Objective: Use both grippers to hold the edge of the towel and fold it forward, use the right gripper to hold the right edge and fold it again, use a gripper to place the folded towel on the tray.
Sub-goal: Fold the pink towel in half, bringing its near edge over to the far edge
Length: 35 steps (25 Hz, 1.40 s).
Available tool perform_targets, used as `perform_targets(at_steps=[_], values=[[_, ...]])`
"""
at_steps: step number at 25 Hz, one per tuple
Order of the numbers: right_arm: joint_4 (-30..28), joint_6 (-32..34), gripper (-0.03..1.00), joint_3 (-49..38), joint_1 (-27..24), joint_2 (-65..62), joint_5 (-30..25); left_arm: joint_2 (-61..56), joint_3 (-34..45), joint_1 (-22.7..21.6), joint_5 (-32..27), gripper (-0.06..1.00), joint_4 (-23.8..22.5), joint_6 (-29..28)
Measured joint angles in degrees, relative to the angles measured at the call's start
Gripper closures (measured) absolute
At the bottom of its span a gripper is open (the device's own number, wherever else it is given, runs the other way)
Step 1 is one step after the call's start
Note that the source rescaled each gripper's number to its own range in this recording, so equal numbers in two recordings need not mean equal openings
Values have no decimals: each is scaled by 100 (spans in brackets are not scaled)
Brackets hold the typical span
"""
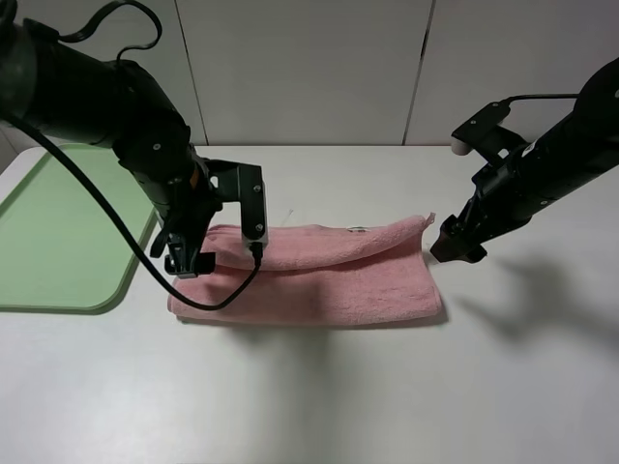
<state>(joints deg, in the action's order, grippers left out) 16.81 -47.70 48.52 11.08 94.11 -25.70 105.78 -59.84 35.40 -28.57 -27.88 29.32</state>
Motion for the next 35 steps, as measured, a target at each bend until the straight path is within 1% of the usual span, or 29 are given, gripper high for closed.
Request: perform_targets(at_steps=[12,16,22,35], values=[[-2,0,-3,0,0,0,22,0,0,0,226,-5,0,-7],[-2,0,-3,0,0,0,22,0,0,0,226,-5,0,-45],[-2,0,-3,0,0,0,22,0,0,0,226,-5,0,-288],[-2,0,-3,0,0,0,34,0,0,0,221,-5,0,-337]])
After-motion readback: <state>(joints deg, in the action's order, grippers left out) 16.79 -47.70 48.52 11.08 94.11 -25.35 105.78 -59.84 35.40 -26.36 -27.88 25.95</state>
